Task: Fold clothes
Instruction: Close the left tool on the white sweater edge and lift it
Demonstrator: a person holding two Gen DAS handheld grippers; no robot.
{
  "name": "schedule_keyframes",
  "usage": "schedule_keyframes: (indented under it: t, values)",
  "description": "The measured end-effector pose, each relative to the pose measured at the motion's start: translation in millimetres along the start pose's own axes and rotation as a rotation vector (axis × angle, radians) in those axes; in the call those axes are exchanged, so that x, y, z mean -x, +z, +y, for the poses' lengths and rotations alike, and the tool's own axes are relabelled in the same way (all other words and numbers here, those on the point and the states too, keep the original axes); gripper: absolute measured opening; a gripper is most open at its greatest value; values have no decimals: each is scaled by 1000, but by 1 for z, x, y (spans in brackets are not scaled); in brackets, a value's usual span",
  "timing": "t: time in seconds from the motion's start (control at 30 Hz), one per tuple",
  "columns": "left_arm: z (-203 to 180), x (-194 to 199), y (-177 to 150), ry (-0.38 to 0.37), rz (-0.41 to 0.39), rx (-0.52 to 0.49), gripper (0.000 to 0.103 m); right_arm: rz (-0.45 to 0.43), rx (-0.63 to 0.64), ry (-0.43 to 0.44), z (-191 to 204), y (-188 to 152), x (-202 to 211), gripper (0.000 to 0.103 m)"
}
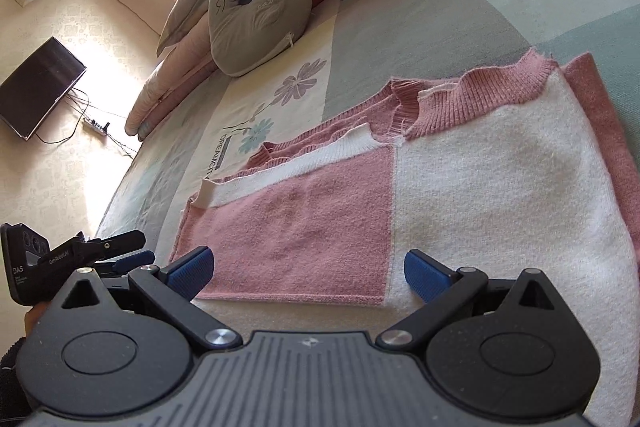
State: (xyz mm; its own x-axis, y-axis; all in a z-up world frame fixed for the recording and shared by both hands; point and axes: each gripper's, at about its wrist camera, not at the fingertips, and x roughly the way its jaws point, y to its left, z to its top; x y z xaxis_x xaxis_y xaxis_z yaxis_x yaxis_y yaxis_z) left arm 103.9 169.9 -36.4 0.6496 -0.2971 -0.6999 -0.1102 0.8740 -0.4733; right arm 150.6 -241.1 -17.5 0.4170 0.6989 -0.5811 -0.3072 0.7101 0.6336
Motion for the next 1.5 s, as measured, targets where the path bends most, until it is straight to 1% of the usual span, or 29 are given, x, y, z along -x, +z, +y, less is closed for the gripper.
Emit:
schedule_keyframes:
  t: [0.03,0.13,0.17,0.43,0.5,0.63,0.8,0.97,1.07,1.27,1.33,1.37,1.43,1.5]
  values:
    - [9,-1,1,-2,15,28,102,4,5,3,3,1,-2,103]
    - [31,-10,-3,-74,70,112,102,16,13,10,9,2,-9,103]
    - [36,-12,-4,-87,83,129,102,22,11,10,11,2,-12,103]
    - [55,-34,1,-238,159,182,102,50,45,4,20,-1,-20,103]
    - [56,-38,7,-254,164,179,102,53,48,3,22,0,-22,103]
    - [59,-40,5,-294,205,185,102,57,35,-3,24,2,-29,103]
    - [62,-42,4,-345,257,192,102,63,30,20,31,4,-36,103]
    - [65,-43,2,-395,309,200,102,89,37,40,36,4,-40,103]
    - [67,-45,2,-425,339,204,102,87,31,48,38,3,-40,103]
    - [64,-73,25,-472,312,223,102,84,32,51,44,4,-39,103]
    - [63,-75,27,-479,312,227,102,82,38,49,45,5,-39,103]
    - [63,-75,27,-482,316,230,102,82,39,49,46,5,-39,103]
    - [64,-70,19,-493,351,256,102,90,38,56,45,5,-40,103]
    - [61,-66,16,-478,375,218,102,97,39,55,44,4,-42,103]
